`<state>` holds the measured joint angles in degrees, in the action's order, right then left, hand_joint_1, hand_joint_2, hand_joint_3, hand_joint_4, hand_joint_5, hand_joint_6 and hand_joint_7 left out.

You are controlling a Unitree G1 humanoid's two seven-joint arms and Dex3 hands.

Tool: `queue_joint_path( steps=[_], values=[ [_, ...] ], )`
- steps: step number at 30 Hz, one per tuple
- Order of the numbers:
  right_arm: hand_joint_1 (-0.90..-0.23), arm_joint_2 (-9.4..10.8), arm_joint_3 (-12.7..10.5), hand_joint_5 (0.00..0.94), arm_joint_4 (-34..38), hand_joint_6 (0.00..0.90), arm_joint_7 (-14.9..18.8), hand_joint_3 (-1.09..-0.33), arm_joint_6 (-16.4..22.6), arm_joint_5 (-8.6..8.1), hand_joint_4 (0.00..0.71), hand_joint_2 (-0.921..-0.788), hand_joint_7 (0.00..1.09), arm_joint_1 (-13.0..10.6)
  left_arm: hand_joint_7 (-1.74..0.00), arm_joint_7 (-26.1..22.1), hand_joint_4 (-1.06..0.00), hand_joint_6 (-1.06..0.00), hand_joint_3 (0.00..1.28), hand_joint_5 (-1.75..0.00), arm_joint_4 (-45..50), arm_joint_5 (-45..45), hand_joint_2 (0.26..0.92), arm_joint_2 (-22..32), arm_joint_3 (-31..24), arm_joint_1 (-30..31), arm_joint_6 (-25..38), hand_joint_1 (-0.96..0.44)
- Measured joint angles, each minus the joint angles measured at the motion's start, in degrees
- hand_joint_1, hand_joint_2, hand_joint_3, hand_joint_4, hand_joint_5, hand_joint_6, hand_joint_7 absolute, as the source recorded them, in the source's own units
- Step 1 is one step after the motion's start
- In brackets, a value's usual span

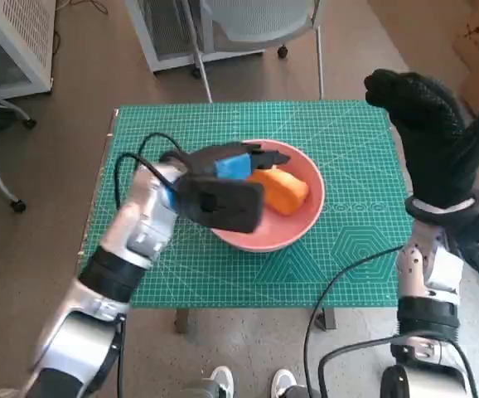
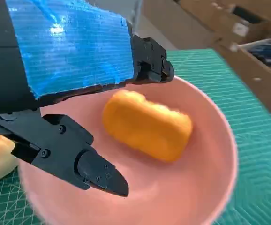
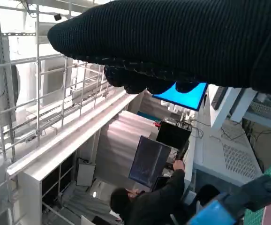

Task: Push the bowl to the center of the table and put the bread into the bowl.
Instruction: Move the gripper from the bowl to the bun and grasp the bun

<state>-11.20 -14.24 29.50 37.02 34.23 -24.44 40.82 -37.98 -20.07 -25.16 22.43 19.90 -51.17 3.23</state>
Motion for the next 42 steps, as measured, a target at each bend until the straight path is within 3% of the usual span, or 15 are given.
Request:
queue_joint_path(
  steps=[7,19,29,42],
  values=[
    [-0.652,0.1,0.3,0.000,0.1,0.397,0.2,-0.646,-0.1,-0.13,0.299,-0.921,0.00,0.1,-0.09,-1.1,0.00,-0.22,0.00,0.00,12.6,3.6,0.756,4.8,-6.7,2.9,1.6,-0.43],
    [-0.659,0.0,0.2,0.001,0.6,0.393,0.9,-0.646,-0.6,-0.62,0.299,-0.921,0.00,0.2,-0.05,1.4,0.00,-0.22,0.00,0.00,26.4,1.1,0.718,12.7,-14.7,8.3,9.3,-0.17],
    [-0.655,0.0,0.1,0.000,1.8,0.387,1.3,-0.644,-0.4,-0.62,0.299,-0.921,0.00,1.0,-0.02,1.9,0.00,-0.20,0.00,0.00,24.9,-1.3,0.716,16.0,-14.6,11.9,11.8,-0.13],
    [-0.657,0.1,-0.2,0.000,4.5,0.382,2.4,-0.640,0.7,-0.62,0.298,-0.921,0.00,2.1,-0.01,3.5,0.00,-0.19,0.00,0.00,12.3,-2.8,0.723,15.4,-8.9,11.8,9.7,-0.19]
  ],
)
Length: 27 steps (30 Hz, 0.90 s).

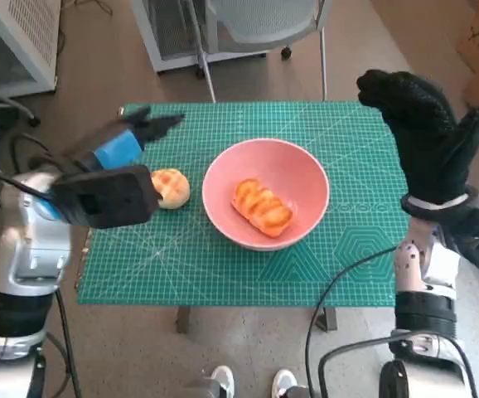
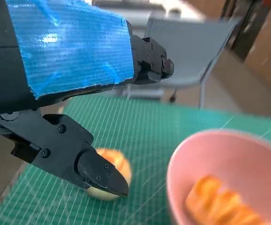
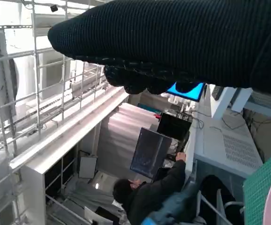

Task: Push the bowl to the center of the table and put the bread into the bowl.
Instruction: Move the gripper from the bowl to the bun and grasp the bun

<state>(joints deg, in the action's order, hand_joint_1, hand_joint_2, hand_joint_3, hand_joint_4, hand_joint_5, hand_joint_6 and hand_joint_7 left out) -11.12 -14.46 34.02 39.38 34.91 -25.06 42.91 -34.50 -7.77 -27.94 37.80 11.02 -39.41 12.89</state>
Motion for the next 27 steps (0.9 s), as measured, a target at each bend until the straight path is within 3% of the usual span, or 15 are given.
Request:
queue_joint_path(
  steps=[15,24,26,27],
  values=[
    [-0.650,-0.1,-0.3,0.001,1.3,0.384,1.1,-0.639,0.6,0.01,0.299,-0.921,0.00,1.3,-0.01,3.6,-0.02,-0.21,0.00,0.00,-21.0,-4.7,0.732,-5.4,7.7,-7.4,-0.8,-0.24],
    [-0.646,-0.4,-0.5,0.000,1.3,0.383,1.6,-0.641,0.5,-0.02,0.299,-0.921,0.00,1.3,-0.02,8.5,-0.04,-0.25,0.00,-0.01,-37.0,-8.1,0.729,-9.9,12.2,-13.3,-1.6,-0.21],
    [-0.646,-0.5,-0.6,0.000,1.3,0.383,1.7,-0.641,0.5,-0.02,0.299,-0.921,0.00,1.3,-0.03,9.8,-0.06,-0.28,0.00,-0.02,-41.1,-8.5,0.729,-11.0,13.2,-14.5,-1.8,-0.18],
    [-0.647,-0.6,-0.6,0.000,1.2,0.383,1.7,-0.642,0.5,-0.04,0.298,-0.921,0.00,1.3,-0.04,10.6,-0.17,-0.32,0.01,-0.05,-43.4,-8.9,0.740,-11.6,13.8,-15.2,-2.0,-0.13]
  ],
)
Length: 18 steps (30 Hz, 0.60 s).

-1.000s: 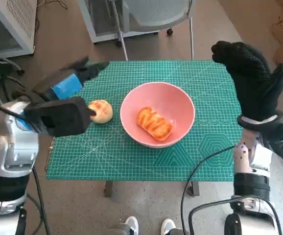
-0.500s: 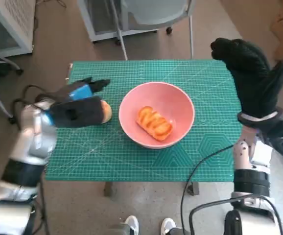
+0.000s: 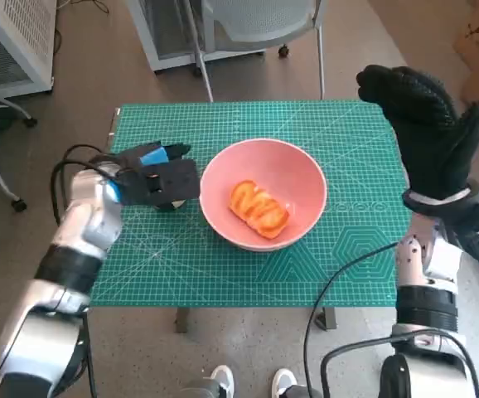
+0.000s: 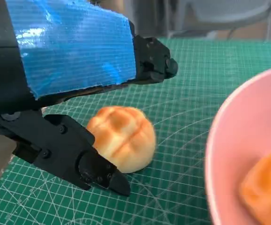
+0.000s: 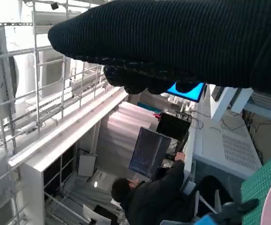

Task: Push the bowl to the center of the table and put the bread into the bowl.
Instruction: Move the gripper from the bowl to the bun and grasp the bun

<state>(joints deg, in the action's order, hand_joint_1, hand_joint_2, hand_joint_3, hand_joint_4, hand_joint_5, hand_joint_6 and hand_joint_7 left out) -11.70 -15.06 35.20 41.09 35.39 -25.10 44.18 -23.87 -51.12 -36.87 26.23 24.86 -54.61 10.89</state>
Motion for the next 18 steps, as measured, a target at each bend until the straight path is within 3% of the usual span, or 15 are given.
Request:
queue_joint_path(
  steps=[1,2,3,4,5,6,9,13,18],
  values=[
    [-0.648,-0.1,0.0,0.000,-0.1,0.382,0.0,-0.642,-0.1,-0.01,0.298,-0.921,0.00,0.0,-0.04,0.7,-0.25,-0.36,0.01,-0.05,-2.1,-0.6,0.748,-0.5,0.5,-0.6,0.0,-0.10],
    [-0.648,-0.2,0.0,0.000,-0.2,0.382,0.1,-0.643,-0.1,-0.03,0.297,-0.921,0.00,0.0,-0.04,1.4,-0.34,-0.41,0.01,-0.19,-3.9,-1.0,0.761,-1.0,1.1,-1.1,-0.1,-0.08],
    [-0.649,-0.2,0.0,0.000,-0.4,0.382,0.1,-0.643,-0.3,-0.08,0.297,-0.921,0.00,0.0,-0.04,2.3,-0.42,-0.48,0.01,-0.47,-5.9,-1.4,0.782,-1.5,1.7,-1.7,0.0,-0.04],
    [-0.649,-0.3,-0.1,0.000,-0.6,0.382,0.2,-0.643,-0.4,-0.16,0.297,-0.921,0.00,-0.1,-0.07,3.1,-0.53,-0.58,0.10,-0.73,-7.4,-1.7,0.786,-2.0,2.1,-2.1,0.1,0.11],
    [-0.649,-0.4,-0.1,0.000,-0.8,0.382,0.2,-0.644,-0.6,-0.28,0.297,-0.921,0.00,-0.1,-0.08,4.0,-0.57,-0.62,0.14,-0.83,-9.2,-2.2,0.787,-2.4,2.7,-2.5,0.2,0.17],
    [-0.650,-0.4,-0.1,0.000,-1.0,0.383,0.3,-0.644,-0.7,-0.45,0.297,-0.921,0.00,-0.1,-0.47,4.9,-0.61,-0.64,0.16,-0.96,-10.7,-2.8,0.805,-2.7,3.2,-2.9,0.3,0.11],
    [-0.652,-0.6,-0.1,0.000,-1.8,0.384,0.3,-0.644,-1.2,-0.65,0.297,-0.921,0.00,-0.3,-0.93,7.5,-0.65,-0.63,0.34,-1.20,-13.8,-4.0,0.756,-3.5,4.6,-3.9,0.9,0.04],
    [-0.654,-0.7,-0.2,0.000,-2.7,0.395,0.3,-0.645,-2.0,-0.85,0.295,-0.921,0.01,-0.5,-1.24,8.4,-0.65,-0.61,0.35,-1.16,-15.3,-5.1,0.777,-3.8,5.8,-5.0,1.4,0.01],
    [-0.656,-0.9,-0.3,0.000,-2.9,0.400,0.2,-0.644,-2.6,-1.31,0.295,-0.921,0.01,-0.6,-1.29,7.3,-0.64,-0.60,0.24,-1.14,-14.9,-5.2,0.845,-3.7,5.9,-5.6,2.3,0.00]
  ],
)
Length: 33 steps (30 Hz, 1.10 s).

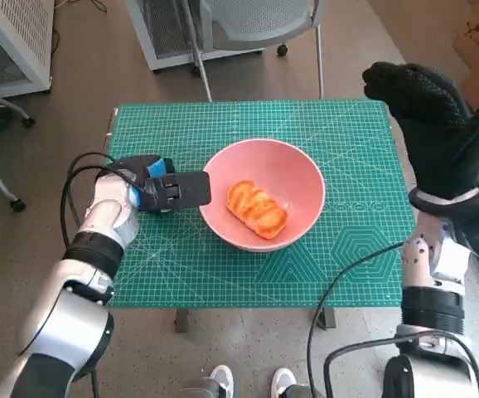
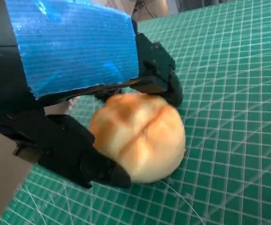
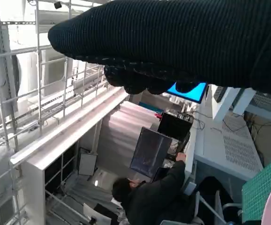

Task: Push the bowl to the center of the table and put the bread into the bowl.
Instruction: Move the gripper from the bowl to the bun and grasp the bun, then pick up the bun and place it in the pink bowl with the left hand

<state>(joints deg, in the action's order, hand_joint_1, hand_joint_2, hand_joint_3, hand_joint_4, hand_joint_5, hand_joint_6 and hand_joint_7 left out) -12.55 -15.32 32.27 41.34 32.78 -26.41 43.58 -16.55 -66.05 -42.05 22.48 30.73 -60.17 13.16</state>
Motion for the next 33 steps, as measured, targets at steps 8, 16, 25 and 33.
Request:
queue_joint_path(
  steps=[8,16,25,33],
  values=[
    [-0.657,0.0,0.2,0.000,-0.6,0.402,0.0,-0.644,-0.2,-0.17,0.296,-0.921,0.01,-0.3,-1.19,-2.4,-0.69,-0.61,0.09,-1.16,8.1,1.4,0.910,2.0,-1.6,0.3,0.0,0.00],
    [-0.658,0.0,0.4,0.000,-0.7,0.403,0.0,-0.643,0.0,-0.21,0.295,-0.921,0.01,-0.3,-1.04,-4.0,-0.76,-0.67,0.04,-1.17,26.1,3.6,0.909,6.3,-6.3,3.3,0.8,0.00],
    [-0.659,0.0,0.3,0.001,-0.7,0.404,0.0,-0.642,0.0,-0.40,0.296,-0.921,0.01,-0.2,-0.84,-5.0,-0.75,-0.78,0.05,-1.25,45.4,4.6,0.886,7.6,-10.5,8.3,1.7,0.00],
    [-0.663,0.0,0.2,0.001,-0.5,0.404,0.1,-0.644,0.1,-0.40,0.296,-0.921,0.01,-0.1,-1.01,-5.3,-0.80,-0.73,0.05,-1.09,61.3,4.7,0.882,6.3,-11.7,11.7,1.7,0.00]
  ],
)
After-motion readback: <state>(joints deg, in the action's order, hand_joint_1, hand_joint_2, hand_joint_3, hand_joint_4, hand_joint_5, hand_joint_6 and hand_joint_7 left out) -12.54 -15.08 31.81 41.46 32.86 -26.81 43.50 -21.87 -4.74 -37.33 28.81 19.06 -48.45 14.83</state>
